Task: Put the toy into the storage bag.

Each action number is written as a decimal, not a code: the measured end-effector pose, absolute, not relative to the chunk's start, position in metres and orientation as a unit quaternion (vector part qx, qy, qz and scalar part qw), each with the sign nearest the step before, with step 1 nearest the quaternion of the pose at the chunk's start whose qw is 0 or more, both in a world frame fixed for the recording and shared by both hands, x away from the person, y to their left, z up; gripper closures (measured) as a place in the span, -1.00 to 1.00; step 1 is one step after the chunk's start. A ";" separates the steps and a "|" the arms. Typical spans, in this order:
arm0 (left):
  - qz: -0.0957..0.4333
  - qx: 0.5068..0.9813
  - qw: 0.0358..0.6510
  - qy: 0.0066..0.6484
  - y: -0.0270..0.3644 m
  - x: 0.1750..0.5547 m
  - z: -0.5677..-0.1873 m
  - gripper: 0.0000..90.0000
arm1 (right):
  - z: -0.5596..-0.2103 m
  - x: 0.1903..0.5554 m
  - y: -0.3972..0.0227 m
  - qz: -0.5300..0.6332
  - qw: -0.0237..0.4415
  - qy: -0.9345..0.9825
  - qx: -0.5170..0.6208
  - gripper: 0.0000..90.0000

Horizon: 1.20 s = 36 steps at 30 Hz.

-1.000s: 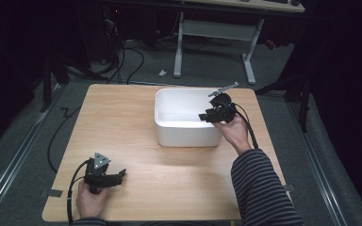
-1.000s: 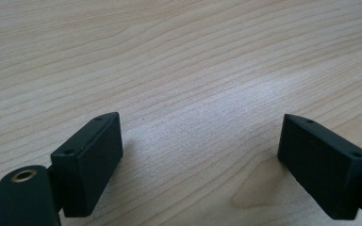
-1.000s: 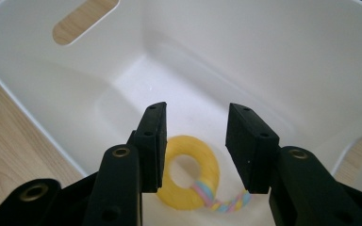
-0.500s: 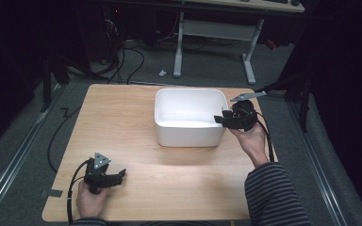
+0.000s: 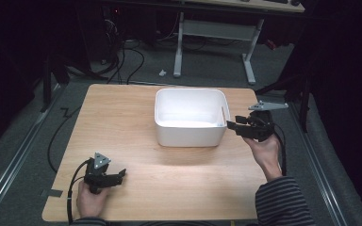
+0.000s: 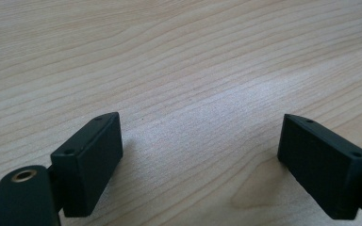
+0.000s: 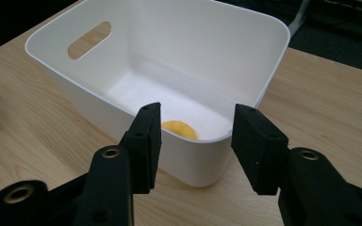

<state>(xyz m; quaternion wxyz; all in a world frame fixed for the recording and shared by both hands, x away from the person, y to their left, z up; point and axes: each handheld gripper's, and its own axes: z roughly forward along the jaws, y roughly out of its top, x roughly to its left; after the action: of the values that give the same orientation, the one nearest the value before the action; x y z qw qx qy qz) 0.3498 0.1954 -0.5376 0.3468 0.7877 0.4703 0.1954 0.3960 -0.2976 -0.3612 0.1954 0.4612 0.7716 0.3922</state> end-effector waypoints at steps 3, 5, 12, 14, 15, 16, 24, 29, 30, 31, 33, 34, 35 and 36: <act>0.194 0.789 0.346 0.470 0.195 0.350 -0.537 -0.67 | -0.362 0.389 -0.305 0.393 0.198 0.768 0.466 0.20; 0.194 0.789 0.346 0.470 0.195 0.350 -0.537 -0.67 | -0.362 0.385 -0.309 0.401 0.198 0.761 0.470 0.20; 0.194 0.789 0.346 0.470 0.195 0.350 -0.537 -0.67 | -0.366 0.370 -0.322 0.403 0.205 0.756 0.474 0.20; 0.195 0.789 0.346 0.470 0.195 0.350 -0.537 -0.67 | -0.367 0.365 -0.325 0.408 0.204 0.752 0.476 0.20; 0.195 0.788 0.346 0.470 0.195 0.350 -0.537 -0.67 | -0.368 0.363 -0.327 0.407 0.204 0.752 0.478 0.20; 0.195 0.789 0.346 0.470 0.195 0.350 -0.537 -0.67 | -0.370 0.360 -0.329 0.405 0.204 0.752 0.479 0.20; 0.195 0.789 0.346 0.469 0.195 0.350 -0.537 -0.67 | -0.376 0.344 -0.342 0.412 0.209 0.741 0.487 0.20; 0.195 0.789 0.346 0.469 0.195 0.350 -0.537 -0.67 | -0.384 0.337 -0.351 0.412 0.208 0.735 0.496 0.20; 0.195 0.789 0.346 0.470 0.195 0.350 -0.537 -0.67 | -0.385 0.336 -0.352 0.413 0.206 0.734 0.498 0.20; 0.195 0.789 0.346 0.469 0.195 0.350 -0.537 -0.67 | -0.387 0.335 -0.353 0.414 0.205 0.733 0.499 0.20; 0.195 0.789 0.346 0.470 0.195 0.350 -0.537 -0.67 | -0.393 0.332 -0.354 0.411 0.205 0.732 0.503 0.20; 0.195 0.789 0.346 0.470 0.195 0.350 -0.537 -0.67 | -0.395 0.330 -0.355 0.412 0.203 0.732 0.503 0.20; 0.195 0.789 0.346 0.470 0.195 0.350 -0.537 -0.67 | -0.397 0.329 -0.356 0.416 0.200 0.729 0.505 0.20; 0.195 0.789 0.346 0.470 0.195 0.350 -0.537 -0.67 | -0.398 0.329 -0.357 0.419 0.202 0.728 0.503 0.20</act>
<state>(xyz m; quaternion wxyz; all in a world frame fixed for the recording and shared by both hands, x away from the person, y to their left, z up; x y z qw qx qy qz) 0.3503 0.1954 -0.5374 0.3461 0.7886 0.4695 0.1946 0.3288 -0.3566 -0.3980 0.2023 0.5033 0.7284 0.4186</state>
